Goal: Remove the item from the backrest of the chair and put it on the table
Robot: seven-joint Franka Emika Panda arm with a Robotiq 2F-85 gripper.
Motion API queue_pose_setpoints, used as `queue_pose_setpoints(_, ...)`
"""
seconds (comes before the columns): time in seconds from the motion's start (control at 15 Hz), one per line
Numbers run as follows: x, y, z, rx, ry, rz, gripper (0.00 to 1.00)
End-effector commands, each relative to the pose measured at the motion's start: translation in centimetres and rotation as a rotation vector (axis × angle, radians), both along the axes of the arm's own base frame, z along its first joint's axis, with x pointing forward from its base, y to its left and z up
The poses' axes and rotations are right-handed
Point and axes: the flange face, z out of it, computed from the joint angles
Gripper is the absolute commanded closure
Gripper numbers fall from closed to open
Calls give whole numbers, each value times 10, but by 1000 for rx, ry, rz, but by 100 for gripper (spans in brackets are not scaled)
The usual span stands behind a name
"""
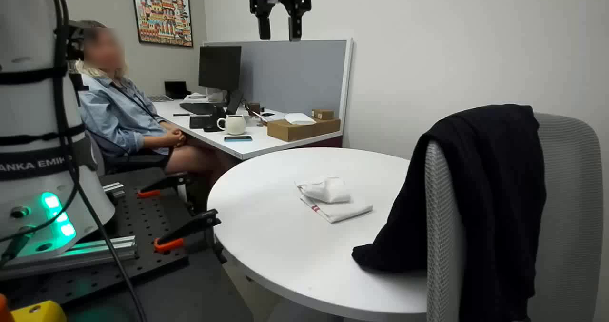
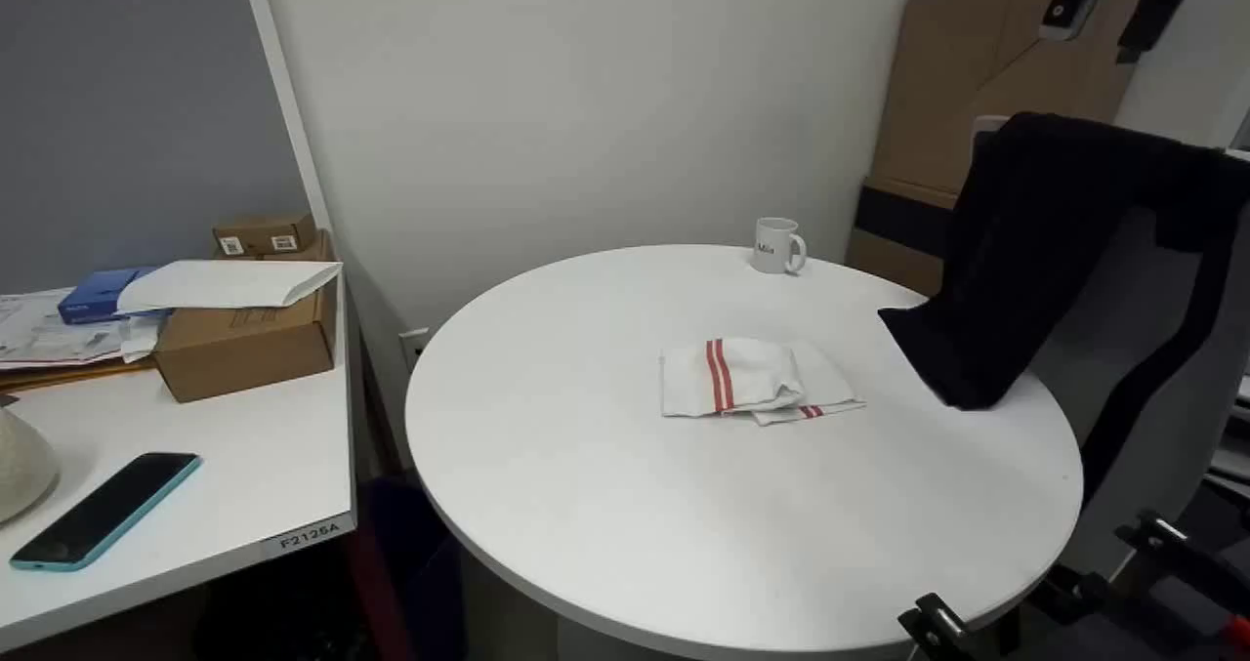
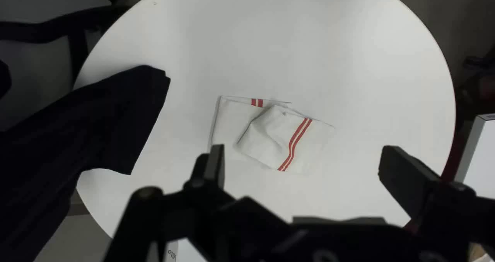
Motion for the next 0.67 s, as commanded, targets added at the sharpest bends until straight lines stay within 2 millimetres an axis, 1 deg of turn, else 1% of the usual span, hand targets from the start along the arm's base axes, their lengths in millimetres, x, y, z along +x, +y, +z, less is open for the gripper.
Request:
queue_pose_setpoints(0.0, 0, 0, 1, 0, 1, 0, 0)
queue_pose_setpoints(0.27, 0, -1, 1, -2, 4, -4, 0)
queue_pose_setpoints(0.47, 0, -8, 2, -15, -6, -28, 0)
queue_pose_setpoints(0.6, 4, -16, 6, -57, -33, -62, 0)
